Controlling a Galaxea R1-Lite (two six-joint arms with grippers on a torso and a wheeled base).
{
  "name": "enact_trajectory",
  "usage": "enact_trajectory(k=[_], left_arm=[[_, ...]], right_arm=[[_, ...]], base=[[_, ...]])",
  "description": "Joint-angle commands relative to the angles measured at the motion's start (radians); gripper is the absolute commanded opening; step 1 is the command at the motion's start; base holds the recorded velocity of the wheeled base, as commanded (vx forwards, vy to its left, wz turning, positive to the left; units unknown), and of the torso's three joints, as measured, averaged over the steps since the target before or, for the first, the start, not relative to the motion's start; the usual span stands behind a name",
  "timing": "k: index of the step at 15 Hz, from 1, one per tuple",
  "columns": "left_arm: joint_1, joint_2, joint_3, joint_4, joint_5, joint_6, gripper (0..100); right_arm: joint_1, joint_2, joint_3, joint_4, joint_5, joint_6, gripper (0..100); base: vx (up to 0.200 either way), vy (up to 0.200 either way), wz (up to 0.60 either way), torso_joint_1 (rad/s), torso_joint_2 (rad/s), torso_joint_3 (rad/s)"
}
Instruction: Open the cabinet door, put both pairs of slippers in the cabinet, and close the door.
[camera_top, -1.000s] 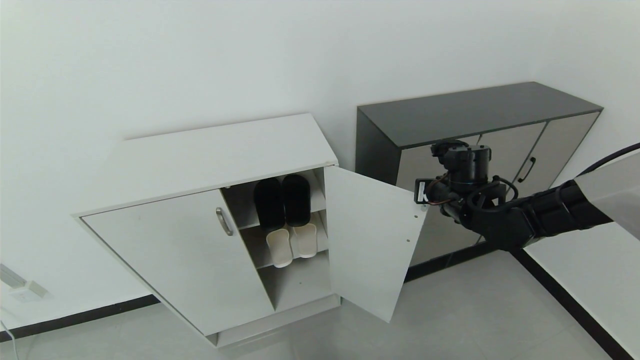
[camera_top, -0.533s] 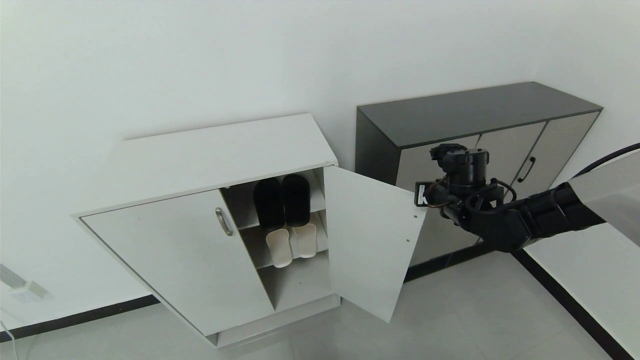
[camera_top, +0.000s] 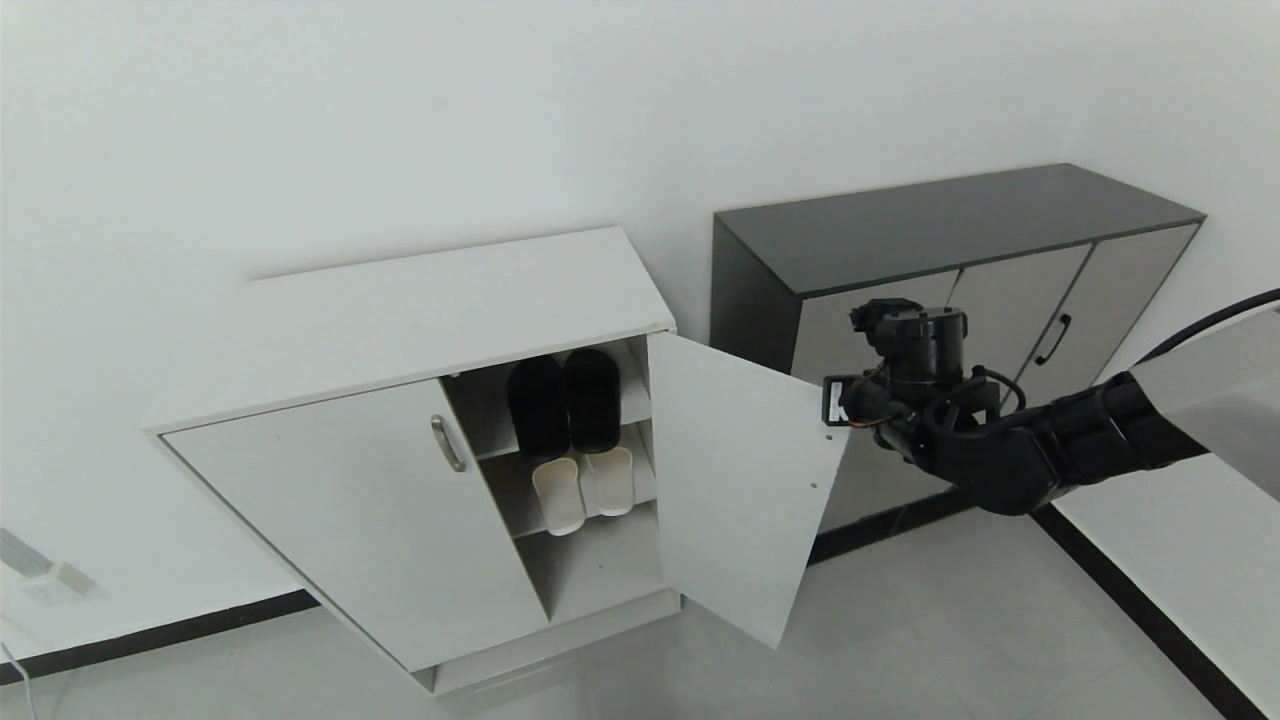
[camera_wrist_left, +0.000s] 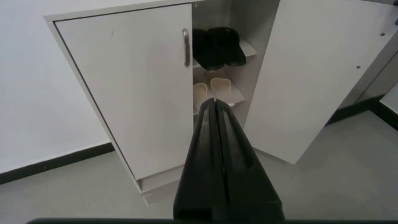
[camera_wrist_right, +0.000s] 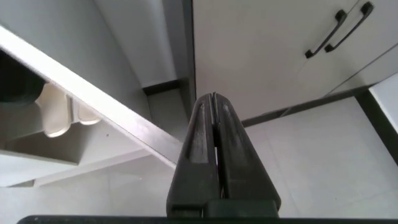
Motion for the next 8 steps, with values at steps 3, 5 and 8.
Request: enact_trajectory(k=[3, 5, 8], left_arm=[[-0.002, 0.001, 0.0, 0.0, 0.0, 0.0, 0], [0.0, 0.001, 0.0, 0.0, 0.0, 0.0, 0], [0.0, 0.001, 0.0, 0.0, 0.0, 0.0, 0]], right_arm=[[0.061, -0.039, 0.061, 0.0, -0.001, -0.001, 0], [0.109, -0.056, 0.089, -0.004, -0.002, -0.001, 0], [0.196, -0.105, 0.154, -0.004, -0.001, 0.0, 0]], base=[[0.0, 0.0, 0.0, 0.0, 0.0, 0.0], [0.0, 0.0, 0.0, 0.0, 0.0, 0.0], [0.0, 0.0, 0.0, 0.0, 0.0, 0.0]])
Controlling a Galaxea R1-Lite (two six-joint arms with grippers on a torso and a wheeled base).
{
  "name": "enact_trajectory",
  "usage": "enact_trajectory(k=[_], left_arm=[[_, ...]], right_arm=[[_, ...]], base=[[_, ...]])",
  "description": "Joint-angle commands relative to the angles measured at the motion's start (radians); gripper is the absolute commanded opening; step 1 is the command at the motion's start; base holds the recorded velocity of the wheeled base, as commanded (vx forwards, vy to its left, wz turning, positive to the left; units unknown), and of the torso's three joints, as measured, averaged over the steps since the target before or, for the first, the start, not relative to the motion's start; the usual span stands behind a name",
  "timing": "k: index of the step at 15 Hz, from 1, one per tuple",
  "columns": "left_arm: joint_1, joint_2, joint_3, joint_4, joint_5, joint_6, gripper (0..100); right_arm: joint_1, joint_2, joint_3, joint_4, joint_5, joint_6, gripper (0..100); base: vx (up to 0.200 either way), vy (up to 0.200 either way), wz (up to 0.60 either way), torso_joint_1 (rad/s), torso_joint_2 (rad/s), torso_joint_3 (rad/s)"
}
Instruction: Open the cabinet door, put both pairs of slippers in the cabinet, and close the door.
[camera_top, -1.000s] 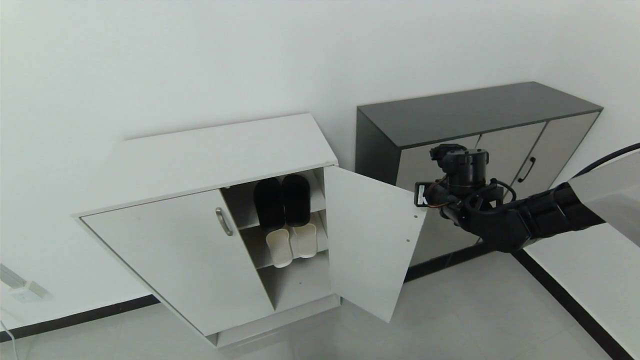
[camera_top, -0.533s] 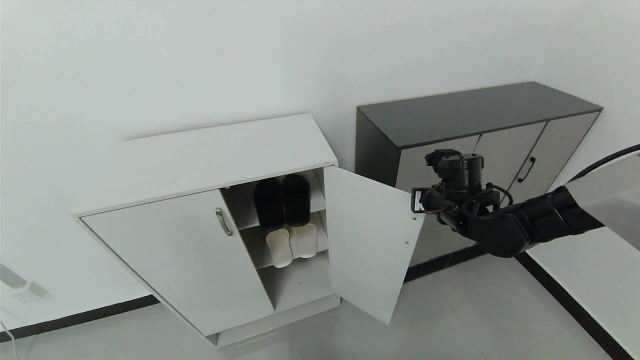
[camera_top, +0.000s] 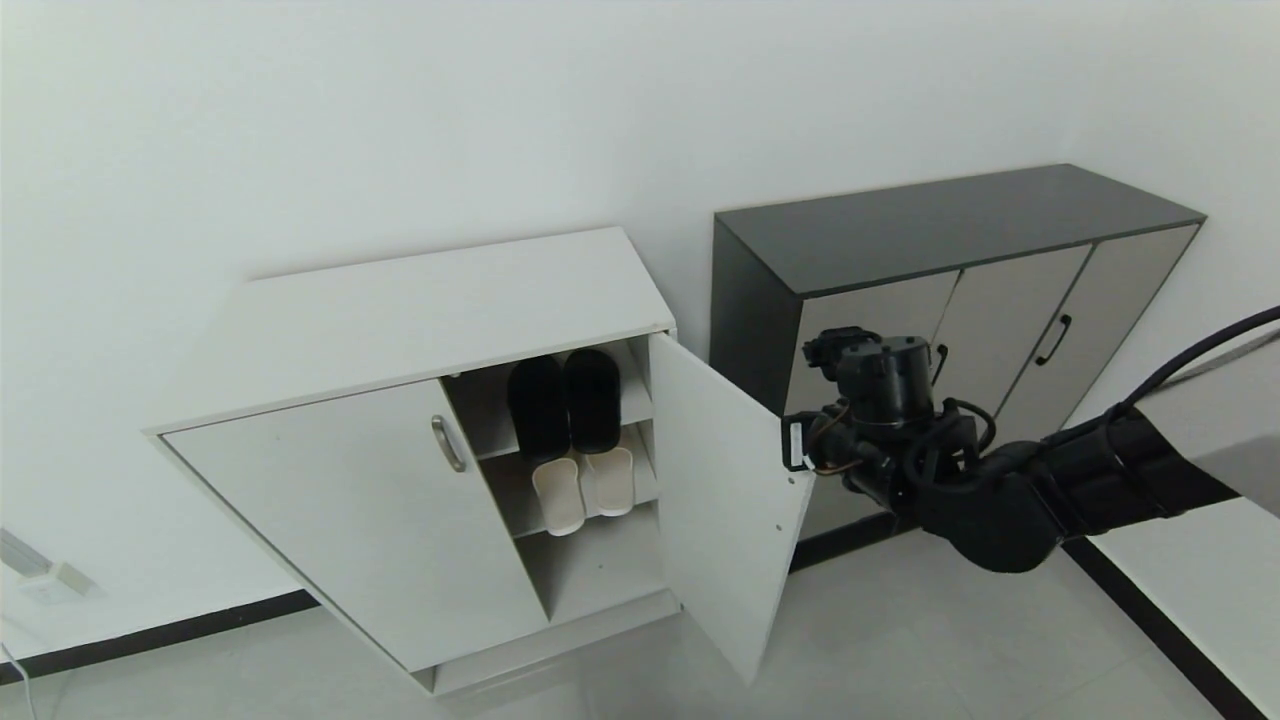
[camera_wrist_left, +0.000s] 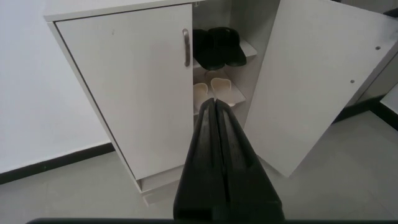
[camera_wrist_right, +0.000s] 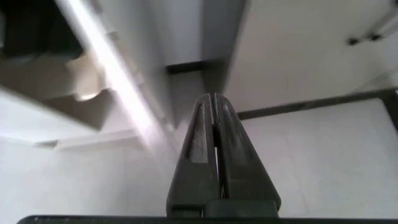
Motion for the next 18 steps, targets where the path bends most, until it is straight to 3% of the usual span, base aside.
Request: enact_trajectory(k=[1, 6, 14, 18], left_arm=[[-0.002, 0.001, 0.0, 0.0, 0.0, 0.0, 0], [0.0, 0.001, 0.0, 0.0, 0.0, 0.0, 0], [0.0, 0.001, 0.0, 0.0, 0.0, 0.0, 0], [0.0, 0.001, 0.0, 0.0, 0.0, 0.0, 0]], right_arm=[[0.072, -0.058, 0.049, 0.0, -0.001, 0.001, 0], [0.196, -0.142, 0.125, -0.002, 0.004, 0.027, 0], [0.206, -0.148, 0.148, -0.008, 0.013, 0.015, 0], [0.206, -0.145, 0.148, -0.008, 0.013, 0.01, 0]], base=[[0.0, 0.0, 0.0, 0.0, 0.0, 0.0], [0.0, 0.0, 0.0, 0.0, 0.0, 0.0], [0.0, 0.0, 0.0, 0.0, 0.0, 0.0], [0.0, 0.0, 0.6, 0.006, 0.01, 0.002]])
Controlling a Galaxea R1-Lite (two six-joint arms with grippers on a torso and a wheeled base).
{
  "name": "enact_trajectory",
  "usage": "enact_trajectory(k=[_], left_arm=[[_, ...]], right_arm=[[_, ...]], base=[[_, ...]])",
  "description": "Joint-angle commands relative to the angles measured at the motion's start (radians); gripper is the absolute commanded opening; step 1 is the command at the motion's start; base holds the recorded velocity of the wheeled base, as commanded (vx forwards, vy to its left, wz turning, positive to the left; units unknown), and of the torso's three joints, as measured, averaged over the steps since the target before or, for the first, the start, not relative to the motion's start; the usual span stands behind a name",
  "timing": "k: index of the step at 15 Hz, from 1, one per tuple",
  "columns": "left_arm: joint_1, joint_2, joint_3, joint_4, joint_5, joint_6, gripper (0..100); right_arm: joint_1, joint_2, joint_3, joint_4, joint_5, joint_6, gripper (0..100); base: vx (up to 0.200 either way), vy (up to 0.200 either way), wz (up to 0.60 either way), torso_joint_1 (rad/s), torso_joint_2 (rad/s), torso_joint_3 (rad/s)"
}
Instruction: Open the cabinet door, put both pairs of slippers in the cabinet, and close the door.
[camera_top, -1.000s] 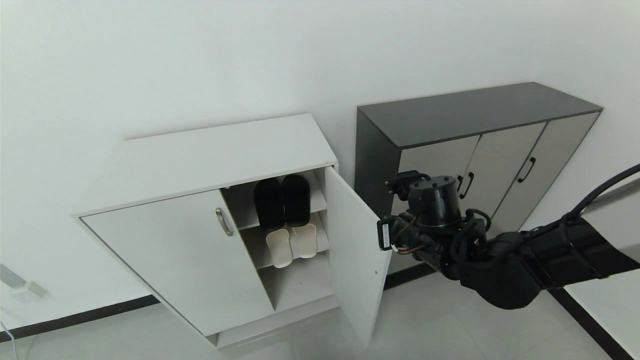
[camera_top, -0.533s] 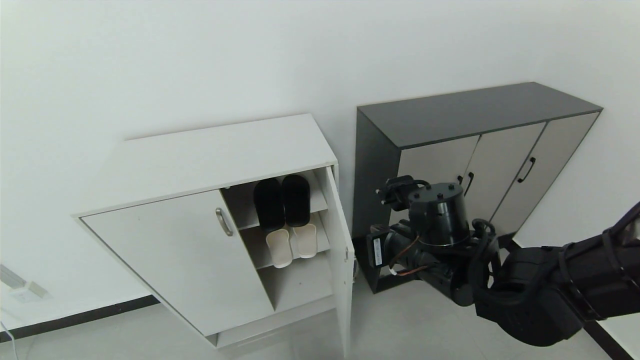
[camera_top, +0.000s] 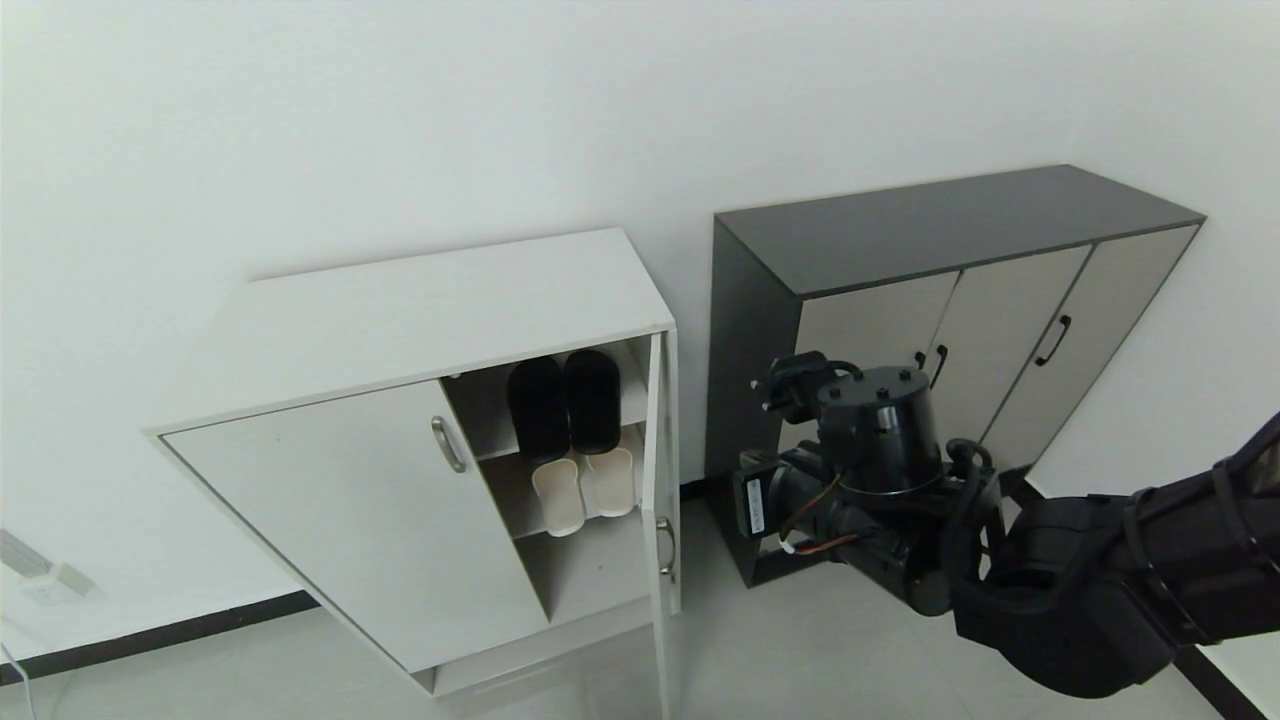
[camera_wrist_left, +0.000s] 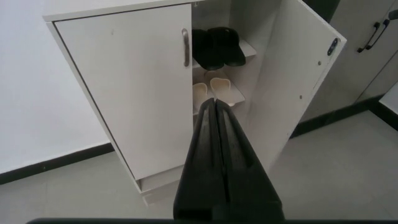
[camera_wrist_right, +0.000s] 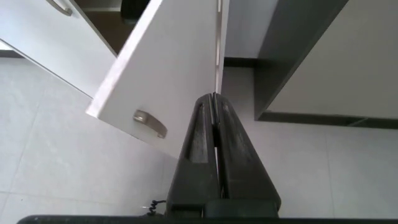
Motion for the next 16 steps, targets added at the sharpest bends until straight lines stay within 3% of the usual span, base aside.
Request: enact_trajectory(k=[1, 9, 16], left_arm=[[0.001, 0.001, 0.0, 0.0, 0.0, 0.0, 0], [0.001, 0.001, 0.0, 0.0, 0.0, -0.002, 0], [0.001, 0.001, 0.0, 0.0, 0.0, -0.002, 0]], right_arm=[[-0.001, 0.0, 0.007, -0.002, 0.002, -0.001, 0], [-0.012, 0.0, 0.019, -0.034, 0.026, -0.001, 0], [-0.11, -0.047, 0.037, -0.005, 0.009, -0.11, 0]], base=[[0.0, 0.0, 0.6, -0.002, 0.0, 0.007], [0.0, 0.0, 0.07, 0.0, 0.0, 0.0], [0.0, 0.0, 0.0, 0.0, 0.0, 0.0]])
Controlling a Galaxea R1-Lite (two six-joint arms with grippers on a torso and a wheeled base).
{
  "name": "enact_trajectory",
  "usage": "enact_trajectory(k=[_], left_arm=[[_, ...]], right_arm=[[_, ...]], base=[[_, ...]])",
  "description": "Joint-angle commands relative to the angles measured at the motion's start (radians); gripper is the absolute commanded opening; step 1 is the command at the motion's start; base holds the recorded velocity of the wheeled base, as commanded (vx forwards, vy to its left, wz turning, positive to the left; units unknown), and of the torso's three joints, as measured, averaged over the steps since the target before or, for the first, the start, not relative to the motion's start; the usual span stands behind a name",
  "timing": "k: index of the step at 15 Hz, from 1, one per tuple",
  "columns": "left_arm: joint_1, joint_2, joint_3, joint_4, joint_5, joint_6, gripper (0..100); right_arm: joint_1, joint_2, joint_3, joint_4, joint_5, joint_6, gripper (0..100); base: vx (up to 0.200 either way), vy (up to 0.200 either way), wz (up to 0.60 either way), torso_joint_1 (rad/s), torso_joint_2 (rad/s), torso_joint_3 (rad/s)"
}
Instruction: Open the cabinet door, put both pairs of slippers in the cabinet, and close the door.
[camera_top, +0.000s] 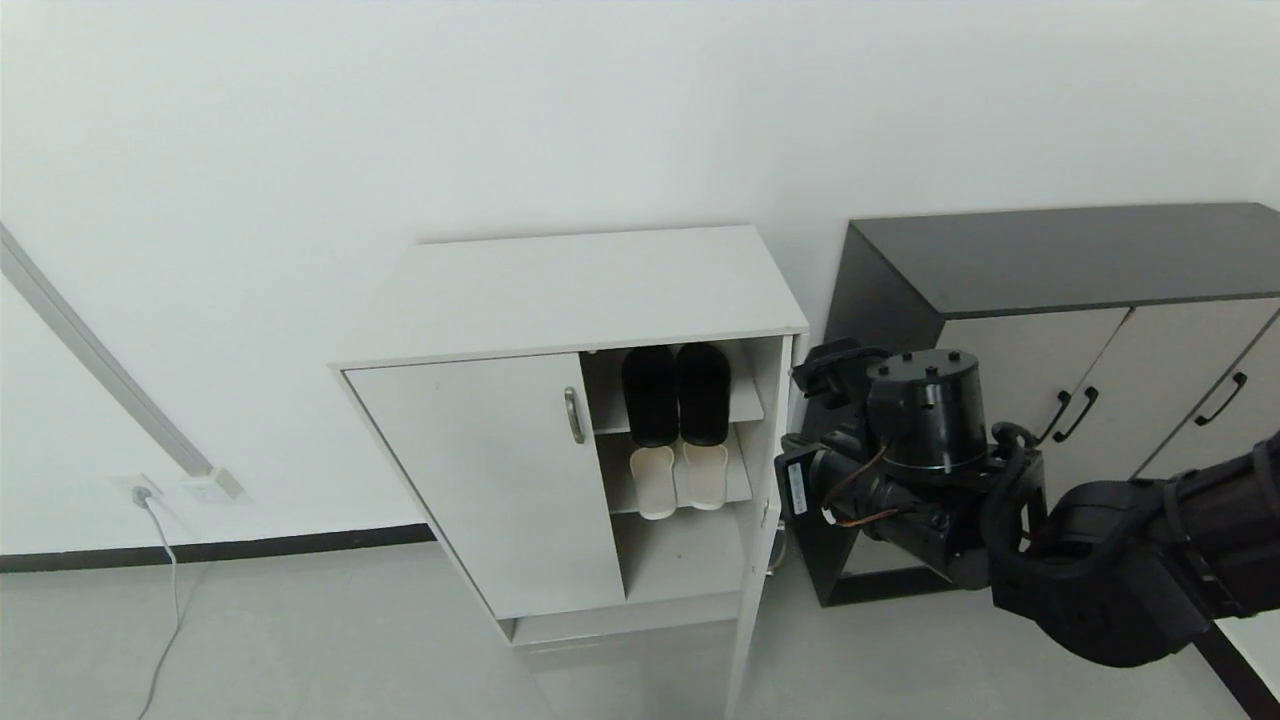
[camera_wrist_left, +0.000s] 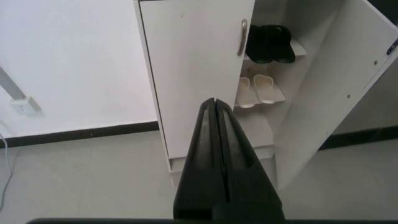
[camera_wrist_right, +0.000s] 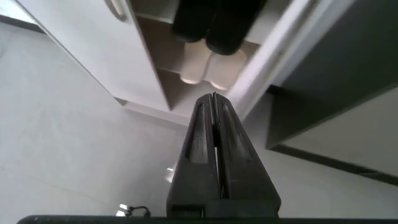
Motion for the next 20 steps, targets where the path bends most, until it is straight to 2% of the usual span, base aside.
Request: enact_trajectory(k=[1, 5, 11, 14, 17, 20], left_arm=[[0.0, 0.001, 0.0, 0.0, 0.0, 0.0, 0], [0.0, 0.001, 0.0, 0.0, 0.0, 0.0, 0], [-0.002, 0.001, 0.0, 0.0, 0.0, 0.0, 0], [0.0, 0.001, 0.0, 0.0, 0.0, 0.002, 0], [0.0, 0.001, 0.0, 0.0, 0.002, 0.0, 0], [0.0, 0.001, 0.0, 0.0, 0.002, 0.0, 0]], right_arm=[[-0.025, -0.012, 0.0, 0.011, 0.0, -0.005, 0], [-0.053, 0.013, -0.006, 0.069, 0.001, -0.014, 0], [-0.042, 0.116, -0.041, 0.046, 0.012, 0.006, 0], [-0.01, 0.174, -0.062, -0.069, 0.018, 0.069, 0], [0.003, 0.208, -0.044, -0.239, 0.11, 0.114, 0], [0.001, 0.205, -0.024, -0.255, 0.142, 0.117, 0]], base=[[0.0, 0.0, 0.0, 0.0, 0.0, 0.0], [0.0, 0.0, 0.0, 0.0, 0.0, 0.0], [0.0, 0.0, 0.0, 0.0, 0.0, 0.0], [0.0, 0.0, 0.0, 0.0, 0.0, 0.0], [0.0, 0.0, 0.0, 0.0, 0.0, 0.0], [0.0, 0.0, 0.0, 0.0, 0.0, 0.0]])
